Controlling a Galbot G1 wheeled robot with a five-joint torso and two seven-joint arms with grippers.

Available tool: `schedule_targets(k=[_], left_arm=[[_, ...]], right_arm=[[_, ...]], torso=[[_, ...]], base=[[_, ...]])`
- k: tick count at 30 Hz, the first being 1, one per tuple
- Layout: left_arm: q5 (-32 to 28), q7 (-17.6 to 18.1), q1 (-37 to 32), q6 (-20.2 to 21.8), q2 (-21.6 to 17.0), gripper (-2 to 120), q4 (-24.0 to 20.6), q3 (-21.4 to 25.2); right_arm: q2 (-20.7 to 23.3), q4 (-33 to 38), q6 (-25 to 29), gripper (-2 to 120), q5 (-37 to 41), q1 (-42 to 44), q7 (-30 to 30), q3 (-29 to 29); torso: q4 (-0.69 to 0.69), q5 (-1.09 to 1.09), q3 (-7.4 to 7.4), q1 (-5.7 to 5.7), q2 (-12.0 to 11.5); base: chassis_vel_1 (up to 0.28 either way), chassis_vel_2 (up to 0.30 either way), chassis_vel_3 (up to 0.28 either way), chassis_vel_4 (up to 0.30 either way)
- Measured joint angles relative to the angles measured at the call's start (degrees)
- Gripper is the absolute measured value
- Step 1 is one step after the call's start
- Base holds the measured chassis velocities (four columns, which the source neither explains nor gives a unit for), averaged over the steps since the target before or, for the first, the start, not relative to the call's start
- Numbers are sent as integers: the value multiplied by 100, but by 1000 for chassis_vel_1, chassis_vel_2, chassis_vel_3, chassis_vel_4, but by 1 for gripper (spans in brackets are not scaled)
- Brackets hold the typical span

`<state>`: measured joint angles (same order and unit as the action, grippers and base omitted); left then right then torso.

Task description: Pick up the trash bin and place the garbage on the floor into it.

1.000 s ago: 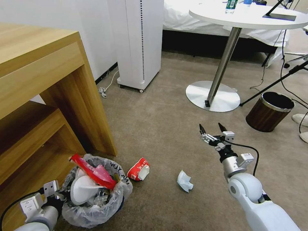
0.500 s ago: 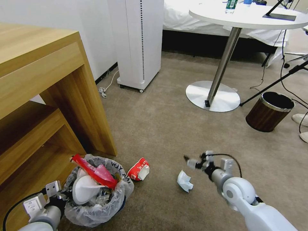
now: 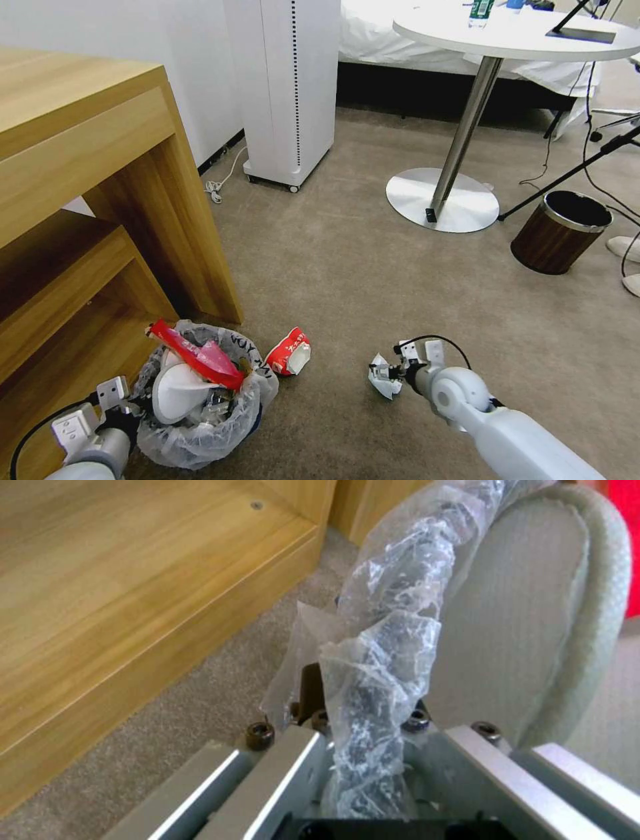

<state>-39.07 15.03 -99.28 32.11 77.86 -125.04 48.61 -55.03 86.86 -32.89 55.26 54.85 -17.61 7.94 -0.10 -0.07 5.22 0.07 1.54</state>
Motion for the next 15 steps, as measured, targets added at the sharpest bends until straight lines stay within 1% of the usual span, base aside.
schedule_targets(k=[2,6,13,15], left_arm=[[-2,-1,15,-25,0,1,9,5],[-3,-7,40,-48,17,1,34,1],[-12,-12,85,-84,20,1,55,-8],[-20,-12,85,-89,18,1,52,-7]], right_arm=[[-69,-206,44,100,-30,-125,-10,197],[-194,-434,161,100,-111,-241,-5,392],[-358,-719,282,99,-206,-385,18,585],[-381,-773,298,97,-232,-411,24,620]], torso=[[0,-1,0,0,0],[0,0,0,0,0],[-1,-1,0,0,0],[-1,-1,0,0,0]], base=[[0,0,0,0],[0,0,0,0],[0,0,0,0],[0,0,0,0]])
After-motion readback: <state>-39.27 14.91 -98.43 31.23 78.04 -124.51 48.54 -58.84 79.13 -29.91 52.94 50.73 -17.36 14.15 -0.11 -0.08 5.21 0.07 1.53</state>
